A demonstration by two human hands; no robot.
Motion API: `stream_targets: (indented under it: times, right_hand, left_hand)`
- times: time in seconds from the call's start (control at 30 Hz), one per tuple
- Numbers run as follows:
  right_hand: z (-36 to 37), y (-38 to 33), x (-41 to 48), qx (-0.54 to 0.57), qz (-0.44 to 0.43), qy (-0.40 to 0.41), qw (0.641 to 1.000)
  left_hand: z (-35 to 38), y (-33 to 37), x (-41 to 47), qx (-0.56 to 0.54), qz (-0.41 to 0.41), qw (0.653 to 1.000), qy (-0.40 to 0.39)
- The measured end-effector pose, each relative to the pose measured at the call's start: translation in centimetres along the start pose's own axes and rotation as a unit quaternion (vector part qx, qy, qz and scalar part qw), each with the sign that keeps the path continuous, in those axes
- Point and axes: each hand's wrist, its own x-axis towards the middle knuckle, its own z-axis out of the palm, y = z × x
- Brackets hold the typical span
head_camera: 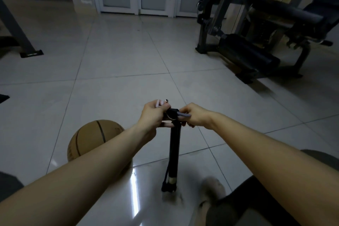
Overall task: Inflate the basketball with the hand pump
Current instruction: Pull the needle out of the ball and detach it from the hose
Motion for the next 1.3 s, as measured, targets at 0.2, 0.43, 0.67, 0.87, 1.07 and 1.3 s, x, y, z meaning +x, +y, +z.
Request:
stream_targets:
  times: [0.2,0.43,0.67,0.87,1.07,1.3]
  right_hand:
    - [-1.8,0.9,0.3,0.079,0.008,-0.104,0.991]
    - [-1.1,-1.6,2.9,0.048,-0.034,-0.099,0.993]
    - [-0.9,-1.6,4.5,0.014,-0.069,-0.127,0.989]
    - [-0.4,-0.7,4.5,-0.068,-0.119,-0.031,0.990]
    - [-1.0,-0.3,3.6,-0.066,-0.096,-0.002,0.993]
    - [-2.0,-1.4,2.7,0.030,-0.113,-0.006,0.993]
  left_hand:
    - [-1.4,3.0,1.6,-0.003,-0.005,1.000,0.005]
    - [-2.2,3.9,2.6,0.031,-0.017,0.999,0.026]
    - [-2.4,3.4,3.0,-0.003,-0.022,0.997,0.077]
    - [-1.5,3.3,3.1,0.021,-0.015,0.997,0.074]
    - [-3.4,3.3,2.9,0.186,0.082,0.979,0.018]
    - [-4.0,0.0,2.6,0.260,-0.069,0.957,-0.107]
